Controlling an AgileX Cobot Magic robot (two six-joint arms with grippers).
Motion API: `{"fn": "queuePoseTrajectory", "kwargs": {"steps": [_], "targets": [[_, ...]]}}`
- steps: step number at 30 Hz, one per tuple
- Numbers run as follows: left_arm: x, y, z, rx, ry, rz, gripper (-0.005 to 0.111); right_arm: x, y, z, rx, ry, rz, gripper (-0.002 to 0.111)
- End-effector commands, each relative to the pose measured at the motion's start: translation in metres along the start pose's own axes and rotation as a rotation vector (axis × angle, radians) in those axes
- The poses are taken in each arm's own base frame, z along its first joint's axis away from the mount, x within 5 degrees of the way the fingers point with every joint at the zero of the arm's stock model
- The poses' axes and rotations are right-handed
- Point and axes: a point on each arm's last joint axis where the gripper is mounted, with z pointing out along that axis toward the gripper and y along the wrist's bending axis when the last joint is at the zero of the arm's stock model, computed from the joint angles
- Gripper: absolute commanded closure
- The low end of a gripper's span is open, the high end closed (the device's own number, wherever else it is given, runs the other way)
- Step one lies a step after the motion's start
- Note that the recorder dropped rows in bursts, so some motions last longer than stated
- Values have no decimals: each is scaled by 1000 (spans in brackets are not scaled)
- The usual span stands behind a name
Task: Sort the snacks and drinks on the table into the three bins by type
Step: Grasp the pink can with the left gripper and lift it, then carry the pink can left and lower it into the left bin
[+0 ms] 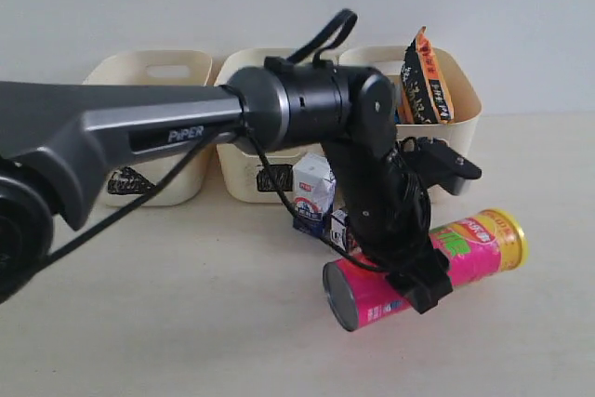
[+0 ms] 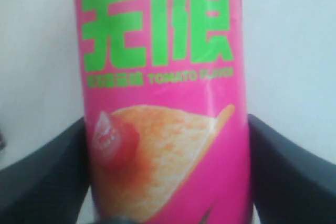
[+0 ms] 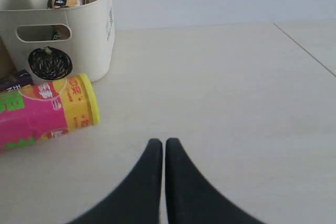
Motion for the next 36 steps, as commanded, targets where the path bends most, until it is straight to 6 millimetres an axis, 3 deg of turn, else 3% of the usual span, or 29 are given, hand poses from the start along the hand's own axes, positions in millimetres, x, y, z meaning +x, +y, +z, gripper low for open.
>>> {"fn": "queuePoseTrajectory", "kwargs": {"steps": [1,10,16,26,36], "targets": [[-6,-14,-49,-12,-69,39,102,-1,0,0,1,-13,-4,108],[19,-33,-109,-42,-107,38,102,-1,0,0,1,-13,-4,108],[45,-24,-145,-69,-138,-67,102,-1,0,0,1,-13,-4,108],[92,12,-199,-157,-201,-281,102,-1,0,0,1,-13,-4,108],[141,80,-234,-312,-278,-524,102,-1,0,0,1,-13,-4,108]]}}
